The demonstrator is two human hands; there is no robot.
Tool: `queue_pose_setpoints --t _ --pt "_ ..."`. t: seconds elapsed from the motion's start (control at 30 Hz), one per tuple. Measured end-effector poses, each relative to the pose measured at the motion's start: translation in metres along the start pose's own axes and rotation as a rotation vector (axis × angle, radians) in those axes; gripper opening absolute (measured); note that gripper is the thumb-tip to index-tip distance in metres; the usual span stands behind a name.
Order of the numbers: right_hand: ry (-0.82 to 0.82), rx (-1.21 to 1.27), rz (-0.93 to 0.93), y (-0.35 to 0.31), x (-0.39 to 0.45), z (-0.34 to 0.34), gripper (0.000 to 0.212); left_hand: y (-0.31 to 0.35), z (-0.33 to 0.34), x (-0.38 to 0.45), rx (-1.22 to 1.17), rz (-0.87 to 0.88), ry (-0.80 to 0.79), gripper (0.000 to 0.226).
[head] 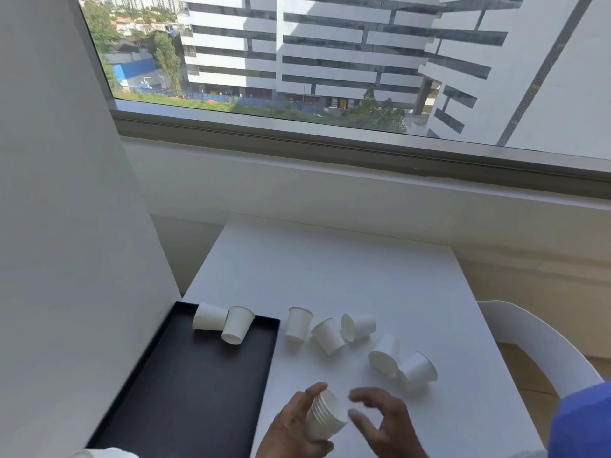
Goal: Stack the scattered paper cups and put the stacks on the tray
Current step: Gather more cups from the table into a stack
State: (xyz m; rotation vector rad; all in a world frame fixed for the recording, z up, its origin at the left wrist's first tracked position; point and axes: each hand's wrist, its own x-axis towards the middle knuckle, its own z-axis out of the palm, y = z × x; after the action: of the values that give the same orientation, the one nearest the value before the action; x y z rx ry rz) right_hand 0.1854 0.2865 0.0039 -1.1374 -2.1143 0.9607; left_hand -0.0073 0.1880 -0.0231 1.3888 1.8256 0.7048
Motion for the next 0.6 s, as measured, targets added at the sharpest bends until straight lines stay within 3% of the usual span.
queue_pose_setpoints --t 0.07,0.13,0.23,0.37,0.47,0.6 --pt "0.198 -0.152 0.048 0.017 0.015 -0.009 0.028 -0.001 -0.001 0.001 0.001 -0.012 0.013 0.091" --pt "0.275 -0.316 0.185 0.036 0.034 -0.024 0.029 -0.003 -0.001 0.000 0.006 -0.020 0.015 0.091" --pt "0.099 -0.518 0.434 0.064 0.047 -0.046 0.045 -0.005 -0.003 -0.001 0.008 -0.033 0.034 0.091" --pt "-0.140 -0.706 0.524 0.091 0.053 -0.060 0.058 -0.007 -0.004 -0.002 -0.012 -0.046 0.059 0.091" --pt "-0.217 -0.680 0.565 0.096 0.057 -0.063 0.051 -0.006 -0.006 -0.001 -0.004 -0.045 0.055 0.090" --pt "-0.164 -0.626 0.469 0.095 0.048 -0.060 0.027 -0.005 -0.007 0.001 -0.011 -0.034 0.043 0.089"
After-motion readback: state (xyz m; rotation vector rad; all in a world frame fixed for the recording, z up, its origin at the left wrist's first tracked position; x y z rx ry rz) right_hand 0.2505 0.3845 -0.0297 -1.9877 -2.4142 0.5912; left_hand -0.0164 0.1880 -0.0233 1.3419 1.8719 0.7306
